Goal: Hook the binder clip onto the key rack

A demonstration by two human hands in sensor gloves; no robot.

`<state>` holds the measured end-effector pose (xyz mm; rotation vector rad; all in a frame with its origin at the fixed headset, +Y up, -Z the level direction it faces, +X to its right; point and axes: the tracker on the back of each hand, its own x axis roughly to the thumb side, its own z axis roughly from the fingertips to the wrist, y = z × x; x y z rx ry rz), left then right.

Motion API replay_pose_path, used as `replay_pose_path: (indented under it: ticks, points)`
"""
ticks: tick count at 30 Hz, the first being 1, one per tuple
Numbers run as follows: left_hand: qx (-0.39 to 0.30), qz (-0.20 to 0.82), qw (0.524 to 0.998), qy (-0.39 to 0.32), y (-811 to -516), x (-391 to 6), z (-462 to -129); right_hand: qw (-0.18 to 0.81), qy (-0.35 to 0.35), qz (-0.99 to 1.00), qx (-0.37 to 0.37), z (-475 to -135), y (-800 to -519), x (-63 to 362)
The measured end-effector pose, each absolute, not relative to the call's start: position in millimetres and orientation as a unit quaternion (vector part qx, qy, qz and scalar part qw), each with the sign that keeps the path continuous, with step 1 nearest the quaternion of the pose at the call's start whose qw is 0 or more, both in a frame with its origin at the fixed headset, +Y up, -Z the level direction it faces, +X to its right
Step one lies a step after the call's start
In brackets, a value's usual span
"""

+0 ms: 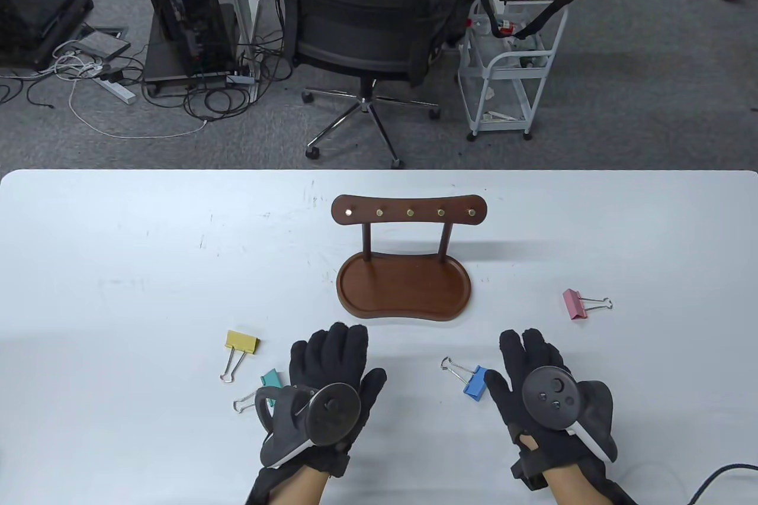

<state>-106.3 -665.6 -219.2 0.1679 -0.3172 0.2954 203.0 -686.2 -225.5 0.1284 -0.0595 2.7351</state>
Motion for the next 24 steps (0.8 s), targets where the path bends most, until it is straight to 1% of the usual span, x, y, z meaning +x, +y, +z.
replay_pose_path:
  ticks: [7, 14, 24]
  points:
    - [0.089, 0.132, 0.979, -0.128, -659.7, -113.5, -228.9, 0.210, -0.013, 0.977, 0.044, -226.7, -687.0, 203.1]
    - [0.092, 0.104, 0.988, -0.071, -650.8, -131.8, -241.2, 0.208, -0.012, 0.977, 0.046, -227.6, -687.3, 203.4]
    - [0.074, 0.092, 0.992, 0.043, -640.6, -194.1, -270.3, 0.230, 0.002, 0.972, 0.036, -231.0, -690.4, 207.8]
